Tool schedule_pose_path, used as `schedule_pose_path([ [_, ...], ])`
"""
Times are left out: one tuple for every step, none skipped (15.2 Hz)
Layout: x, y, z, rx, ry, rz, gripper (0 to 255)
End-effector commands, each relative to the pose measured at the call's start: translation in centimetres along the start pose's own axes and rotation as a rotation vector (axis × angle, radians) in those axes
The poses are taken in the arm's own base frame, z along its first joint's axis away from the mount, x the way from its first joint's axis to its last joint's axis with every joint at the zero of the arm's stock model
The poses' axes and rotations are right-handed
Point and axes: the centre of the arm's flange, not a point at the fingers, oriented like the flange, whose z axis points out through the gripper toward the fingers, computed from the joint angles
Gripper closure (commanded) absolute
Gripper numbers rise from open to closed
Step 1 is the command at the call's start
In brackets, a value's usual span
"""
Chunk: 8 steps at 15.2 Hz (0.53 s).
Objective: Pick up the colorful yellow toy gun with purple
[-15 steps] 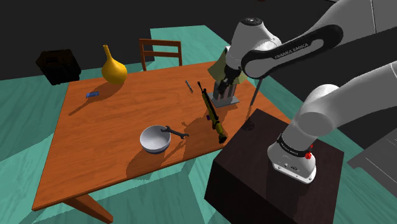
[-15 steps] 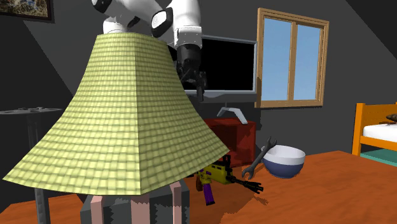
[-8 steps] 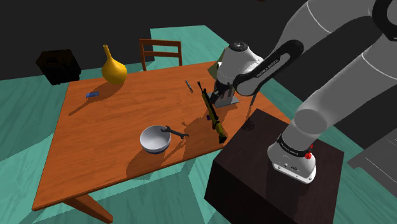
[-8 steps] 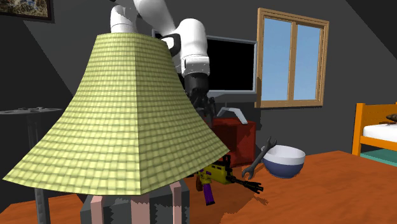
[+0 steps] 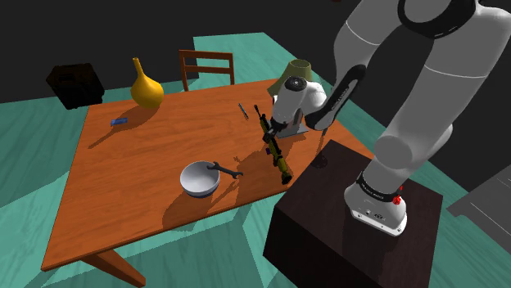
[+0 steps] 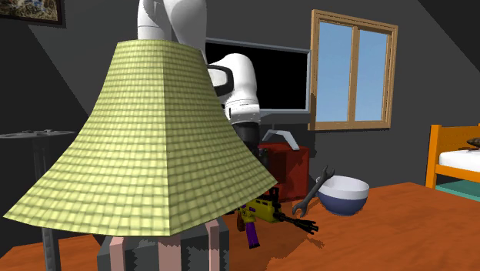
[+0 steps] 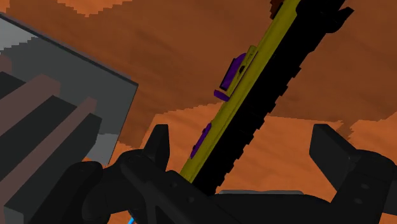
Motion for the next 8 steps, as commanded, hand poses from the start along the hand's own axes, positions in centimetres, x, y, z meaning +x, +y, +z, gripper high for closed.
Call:
schedule_pose_path([
  [-0.3, -0.1, 1.3, 0.0, 0.002, 0.0, 0],
  [-0.4, -0.1, 1.8, 0.0, 0.002, 0.0, 0],
  [-0.5, -0.2, 2.3, 0.0, 0.002, 0.0, 0],
  [-0.7, -0.3, 2.8, 0.0, 0.002, 0.0, 0],
  [-0.9, -0.4, 3.6, 0.0, 0.002, 0.0, 0],
  [-0.9, -0.4, 3.6, 0.0, 0.002, 0.0, 0],
  [-0.9, -0.4, 3.6, 0.0, 0.002, 0.0, 0],
  [-0.9, -0.3, 3.6, 0.0, 0.002, 0.0, 255],
])
